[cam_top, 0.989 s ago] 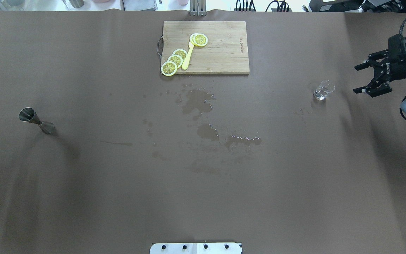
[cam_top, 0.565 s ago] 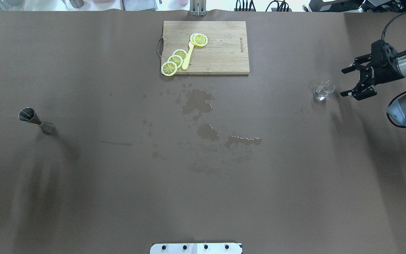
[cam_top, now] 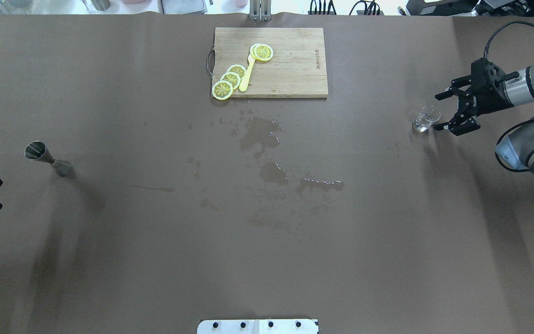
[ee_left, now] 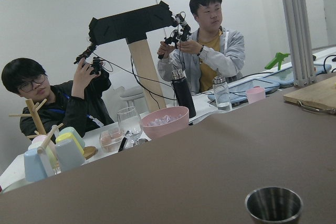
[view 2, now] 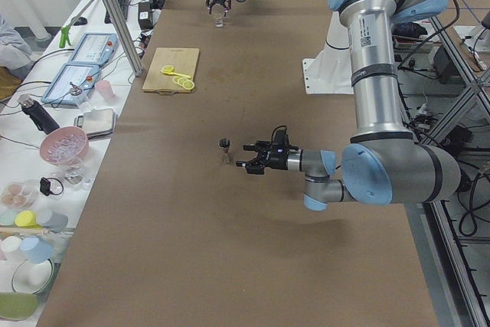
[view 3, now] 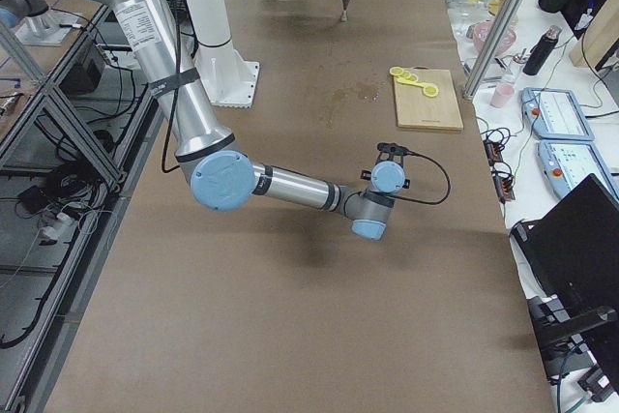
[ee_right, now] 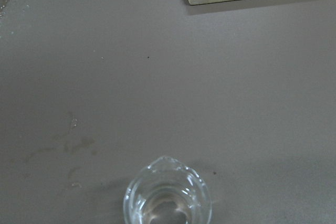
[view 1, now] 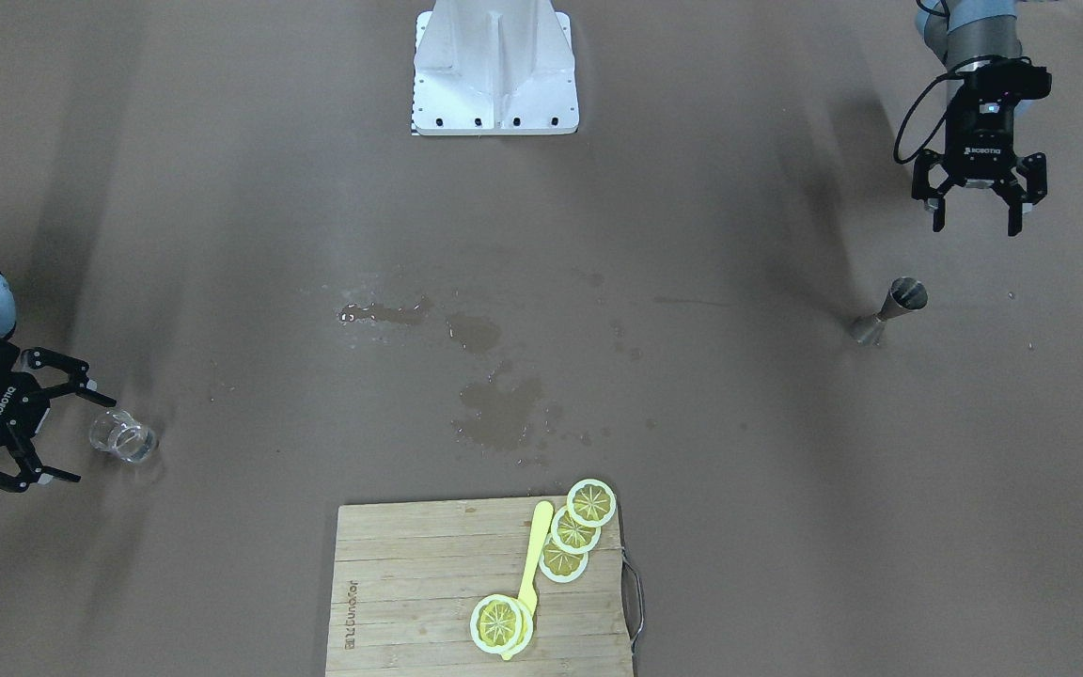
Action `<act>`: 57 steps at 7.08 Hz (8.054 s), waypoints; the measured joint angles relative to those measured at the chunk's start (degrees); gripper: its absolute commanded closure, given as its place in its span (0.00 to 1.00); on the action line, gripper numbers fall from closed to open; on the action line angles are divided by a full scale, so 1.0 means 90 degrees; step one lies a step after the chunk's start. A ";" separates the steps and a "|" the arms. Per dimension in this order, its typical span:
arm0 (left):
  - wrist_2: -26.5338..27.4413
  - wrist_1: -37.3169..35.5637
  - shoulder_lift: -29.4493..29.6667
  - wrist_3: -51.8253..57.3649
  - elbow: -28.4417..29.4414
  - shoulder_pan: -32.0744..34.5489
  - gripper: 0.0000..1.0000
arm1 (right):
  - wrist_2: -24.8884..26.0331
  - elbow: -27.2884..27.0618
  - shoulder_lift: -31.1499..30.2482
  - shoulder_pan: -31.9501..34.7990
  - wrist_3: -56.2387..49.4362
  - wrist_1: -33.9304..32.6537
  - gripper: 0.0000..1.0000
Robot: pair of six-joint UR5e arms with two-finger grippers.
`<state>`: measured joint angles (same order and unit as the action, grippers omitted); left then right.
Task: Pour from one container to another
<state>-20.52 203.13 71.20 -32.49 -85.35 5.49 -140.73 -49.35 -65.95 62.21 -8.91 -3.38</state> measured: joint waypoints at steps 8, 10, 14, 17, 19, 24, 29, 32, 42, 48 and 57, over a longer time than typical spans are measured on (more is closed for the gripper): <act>0.1112 -0.6839 0.0038 -0.6976 -0.0621 -0.0465 0.30 | 0.0201 0.0005 0.0010 -0.0250 0.0042 0.0114 0.40; 0.0674 -0.6927 0.0274 -0.7018 -0.0671 -0.0237 0.28 | 0.0200 0.0005 -0.0023 -0.0266 0.0055 0.0125 0.75; 0.0453 -0.6965 0.0757 -0.6872 -0.0682 0.0132 0.06 | 0.0178 -0.0020 -0.0009 0.0009 0.0119 0.0041 1.00; 0.0152 -0.7389 0.1059 -0.6629 -0.0594 0.0450 0.07 | 0.0146 -0.0243 0.0003 0.0571 0.0214 0.0004 1.00; -0.0152 -0.7454 0.1378 -0.6611 -0.0368 0.0723 0.17 | 0.0120 -0.0525 0.0025 0.0758 0.0509 -0.0035 1.00; -0.0316 -0.7459 0.1820 -0.6597 -0.0113 0.1202 0.89 | -0.0114 -0.2914 0.0030 0.0853 0.1038 -0.2199 1.00; -0.0624 -0.6925 0.1987 -0.5368 -0.0477 0.1242 1.00 | 0.0296 -0.5299 -0.0044 0.0070 0.1035 -0.4870 1.00; -0.1740 -0.5216 0.3320 -0.1763 -0.0324 0.1975 1.00 | 0.0384 -0.5685 -0.0191 -0.0319 0.1007 -0.5186 1.00; -0.3378 -0.5470 0.5959 -0.0122 0.0894 0.2679 1.00 | 0.1875 -0.7906 -0.0190 -0.1389 0.0779 -0.7840 1.00; -0.3390 -0.5430 0.5959 -0.0112 0.0876 0.2409 1.00 | 0.1886 -0.8036 -0.0146 -0.1710 0.0756 -0.8087 1.00; -0.4079 -0.5374 0.6527 0.0446 0.0442 0.1595 1.00 | 0.1815 -0.8821 -0.0403 -0.2114 0.0677 -0.8807 1.00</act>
<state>-57.23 154.76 129.95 -28.48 -81.37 19.85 -124.40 -128.74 -69.57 43.18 -2.81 -82.64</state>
